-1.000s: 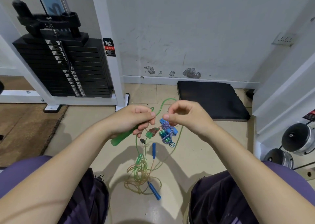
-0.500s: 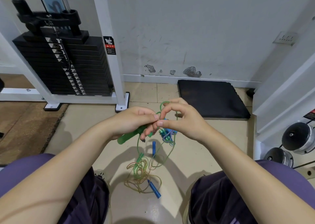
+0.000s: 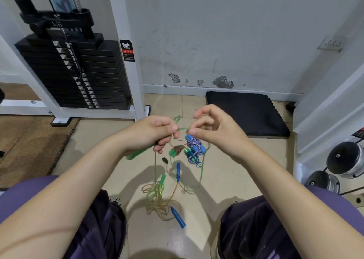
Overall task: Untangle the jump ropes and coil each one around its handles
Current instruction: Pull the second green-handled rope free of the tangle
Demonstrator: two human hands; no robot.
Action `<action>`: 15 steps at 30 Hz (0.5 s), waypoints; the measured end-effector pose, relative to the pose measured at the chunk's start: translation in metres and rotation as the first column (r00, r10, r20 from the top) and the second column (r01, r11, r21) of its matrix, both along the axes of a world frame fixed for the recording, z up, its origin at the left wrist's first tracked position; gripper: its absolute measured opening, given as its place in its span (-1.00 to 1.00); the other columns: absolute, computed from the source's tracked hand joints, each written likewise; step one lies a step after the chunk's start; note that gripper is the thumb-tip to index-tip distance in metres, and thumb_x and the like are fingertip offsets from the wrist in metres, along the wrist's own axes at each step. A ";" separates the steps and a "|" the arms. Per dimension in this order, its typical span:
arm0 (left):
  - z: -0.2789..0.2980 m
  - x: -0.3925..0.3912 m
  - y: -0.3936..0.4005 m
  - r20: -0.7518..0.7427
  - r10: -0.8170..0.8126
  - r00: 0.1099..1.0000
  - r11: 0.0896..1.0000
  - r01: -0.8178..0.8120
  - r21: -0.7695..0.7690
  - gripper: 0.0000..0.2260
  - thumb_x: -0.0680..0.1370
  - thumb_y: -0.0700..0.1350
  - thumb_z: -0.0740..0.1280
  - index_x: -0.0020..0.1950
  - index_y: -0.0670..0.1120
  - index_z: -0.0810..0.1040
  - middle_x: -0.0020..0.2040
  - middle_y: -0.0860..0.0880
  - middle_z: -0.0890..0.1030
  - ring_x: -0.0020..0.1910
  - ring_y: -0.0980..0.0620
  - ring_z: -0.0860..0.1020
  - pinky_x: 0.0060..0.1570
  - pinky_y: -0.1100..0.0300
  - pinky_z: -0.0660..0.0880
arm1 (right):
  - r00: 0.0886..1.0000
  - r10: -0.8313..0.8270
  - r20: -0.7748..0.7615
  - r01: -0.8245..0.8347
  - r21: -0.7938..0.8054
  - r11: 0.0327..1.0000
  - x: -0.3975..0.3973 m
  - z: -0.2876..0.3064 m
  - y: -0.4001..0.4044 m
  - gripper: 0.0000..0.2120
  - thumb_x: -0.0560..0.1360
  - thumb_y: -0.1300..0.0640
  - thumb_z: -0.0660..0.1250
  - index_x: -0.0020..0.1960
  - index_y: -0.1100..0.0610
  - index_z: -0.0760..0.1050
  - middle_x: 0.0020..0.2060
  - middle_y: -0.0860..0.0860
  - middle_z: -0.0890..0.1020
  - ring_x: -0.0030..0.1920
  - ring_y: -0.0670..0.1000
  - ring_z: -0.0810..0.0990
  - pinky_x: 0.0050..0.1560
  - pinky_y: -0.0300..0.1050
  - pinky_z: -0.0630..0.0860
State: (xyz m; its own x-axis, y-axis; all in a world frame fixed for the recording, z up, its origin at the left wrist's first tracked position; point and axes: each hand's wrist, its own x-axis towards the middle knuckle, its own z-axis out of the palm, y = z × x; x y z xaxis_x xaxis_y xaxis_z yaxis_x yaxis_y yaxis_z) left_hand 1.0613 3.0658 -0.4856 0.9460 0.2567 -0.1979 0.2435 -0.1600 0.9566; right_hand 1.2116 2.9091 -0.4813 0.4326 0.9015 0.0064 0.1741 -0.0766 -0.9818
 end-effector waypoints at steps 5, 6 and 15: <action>-0.002 0.005 -0.011 -0.022 -0.086 0.996 0.996 0.086 -0.015 -0.76 0.67 -0.15 0.20 -0.08 -0.28 0.53 -0.45 -0.03 0.49 -0.48 0.02 0.40 -0.33 0.19 0.49 | 0.973 0.154 0.174 -0.122 -0.180 0.976 -0.016 0.002 0.005 -0.76 0.42 0.25 0.51 -0.07 0.16 0.45 -0.52 -0.02 0.34 -0.52 -0.11 0.31 -0.43 -0.32 0.32; 0.000 0.003 -0.006 -0.043 -0.087 0.995 0.996 0.087 -0.008 -0.76 0.67 -0.16 0.19 -0.02 -0.30 0.55 -0.42 -0.05 0.54 -0.45 0.01 0.45 -0.34 0.25 0.48 | 0.964 0.139 0.226 -0.094 -0.201 0.975 -0.014 0.004 0.005 -0.80 0.43 0.24 0.50 -0.10 0.16 0.48 -0.54 -0.03 0.31 -0.54 -0.13 0.28 -0.46 -0.35 0.29; 0.000 -0.009 0.017 -0.157 -0.114 0.981 0.991 0.124 0.057 -0.75 0.68 -0.10 0.18 -0.14 -0.16 0.52 -0.44 -0.08 0.47 -0.41 -0.05 0.52 -0.09 0.07 0.53 | 0.997 -0.053 0.062 0.056 -0.057 0.997 0.020 0.006 -0.006 -0.88 0.47 0.21 0.46 -0.09 0.11 0.52 -0.39 0.05 0.47 -0.42 0.05 0.43 -0.33 -0.11 0.42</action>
State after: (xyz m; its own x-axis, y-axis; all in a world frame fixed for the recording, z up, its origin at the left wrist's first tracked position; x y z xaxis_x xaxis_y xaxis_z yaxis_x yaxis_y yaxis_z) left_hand 1.0524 3.0823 -0.4861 0.9303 0.1615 -0.3295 0.3620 -0.2584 0.8956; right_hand 1.2318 2.9029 -0.4753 0.4814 0.8763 -0.0182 0.2269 -0.1446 -0.9631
